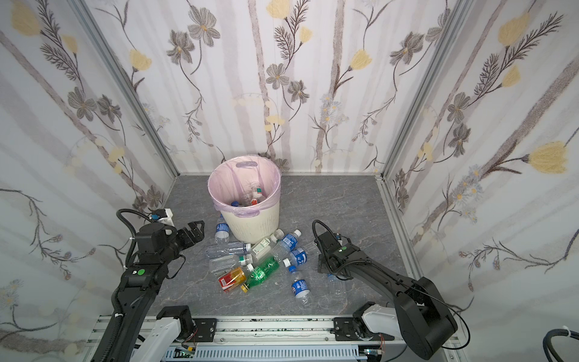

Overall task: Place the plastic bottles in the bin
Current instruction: 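Close the right gripper around the blue-labelled bottle's white cap, then lift the blue-labelled bottle with the right gripper and carry it over the bin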

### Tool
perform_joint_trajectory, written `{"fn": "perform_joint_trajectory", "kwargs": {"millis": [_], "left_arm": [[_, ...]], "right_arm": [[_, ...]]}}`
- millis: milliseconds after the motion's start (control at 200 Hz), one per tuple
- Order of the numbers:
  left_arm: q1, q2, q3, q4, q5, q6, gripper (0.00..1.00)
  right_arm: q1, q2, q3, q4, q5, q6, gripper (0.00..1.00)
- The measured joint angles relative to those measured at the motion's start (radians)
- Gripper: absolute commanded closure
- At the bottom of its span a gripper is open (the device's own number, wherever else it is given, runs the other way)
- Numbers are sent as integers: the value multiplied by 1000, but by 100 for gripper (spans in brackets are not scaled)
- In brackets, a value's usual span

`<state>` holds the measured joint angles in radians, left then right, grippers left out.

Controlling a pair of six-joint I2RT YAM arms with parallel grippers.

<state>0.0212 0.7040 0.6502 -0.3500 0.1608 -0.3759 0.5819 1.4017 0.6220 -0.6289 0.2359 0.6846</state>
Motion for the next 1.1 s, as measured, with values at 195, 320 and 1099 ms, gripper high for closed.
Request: {"fn": "perform_joint_trajectory", "kwargs": {"millis": [195, 320, 1099], "left_arm": [[0, 0, -1, 0, 0, 0, 0], [0, 0, -1, 0, 0, -1, 0], [0, -5, -5, 0, -19, -7, 0]], "right_arm": [[0, 25, -37, 56, -23, 5, 29], [0, 13, -39, 71, -28, 6, 38], [-35, -44, 297, -5, 150, -166, 44]]}}
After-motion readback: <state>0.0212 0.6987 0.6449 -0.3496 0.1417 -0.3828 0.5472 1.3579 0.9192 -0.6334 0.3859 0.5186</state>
